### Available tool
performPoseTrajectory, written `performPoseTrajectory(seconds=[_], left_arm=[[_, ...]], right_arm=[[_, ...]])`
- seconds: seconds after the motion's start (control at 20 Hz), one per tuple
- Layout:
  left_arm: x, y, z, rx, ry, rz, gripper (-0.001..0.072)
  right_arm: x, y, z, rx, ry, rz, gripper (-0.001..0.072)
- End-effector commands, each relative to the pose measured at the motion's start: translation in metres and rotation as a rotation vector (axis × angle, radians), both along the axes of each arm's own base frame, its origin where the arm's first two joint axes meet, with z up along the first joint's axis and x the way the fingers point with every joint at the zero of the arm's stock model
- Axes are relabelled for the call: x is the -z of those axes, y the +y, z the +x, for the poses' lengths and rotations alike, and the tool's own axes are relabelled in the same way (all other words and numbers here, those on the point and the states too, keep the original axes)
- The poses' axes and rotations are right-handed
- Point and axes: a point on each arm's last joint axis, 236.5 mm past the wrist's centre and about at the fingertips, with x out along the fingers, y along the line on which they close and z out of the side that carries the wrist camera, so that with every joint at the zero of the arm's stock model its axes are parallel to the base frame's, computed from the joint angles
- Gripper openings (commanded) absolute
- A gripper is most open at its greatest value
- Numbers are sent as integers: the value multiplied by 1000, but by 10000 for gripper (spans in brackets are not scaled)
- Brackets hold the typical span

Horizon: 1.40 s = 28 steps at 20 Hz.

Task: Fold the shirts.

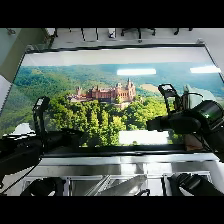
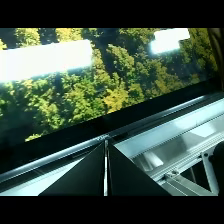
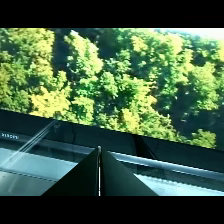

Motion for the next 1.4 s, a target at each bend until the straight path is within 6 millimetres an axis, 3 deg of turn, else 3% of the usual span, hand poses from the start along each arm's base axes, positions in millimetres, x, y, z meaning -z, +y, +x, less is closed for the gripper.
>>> performPoseTrajectory(seconds=[0.0,0.65,0.75,0.85,0.9,0.95,1.0,1.05,1.15,1.35], left_arm=[[0,0,0,1,0,-1,14],[0,0,0,0,-1,2,14],[4,13,3,-9,-16,69,13],[8,61,11,-61,-50,288,13],[9,96,14,-124,-50,419,14],[8,132,16,-206,-45,545,177],[8,170,17,-310,-36,669,689],[9,205,15,-420,-10,775,700],[23,254,5,-539,63,924,705],[82,322,-16,-694,303,1020,706]], right_arm=[[0,0,0,0,1,0,16],[0,0,0,0,1,0,16],[0,0,0,0,1,0,16],[0,0,0,0,1,0,16],[0,0,0,0,1,0,16],[0,0,0,0,1,0,16],[0,0,0,0,1,0,16],[0,0,0,0,1,0,16],[0,0,0,0,1,0,16],[0,0,0,0,1,0,16]])
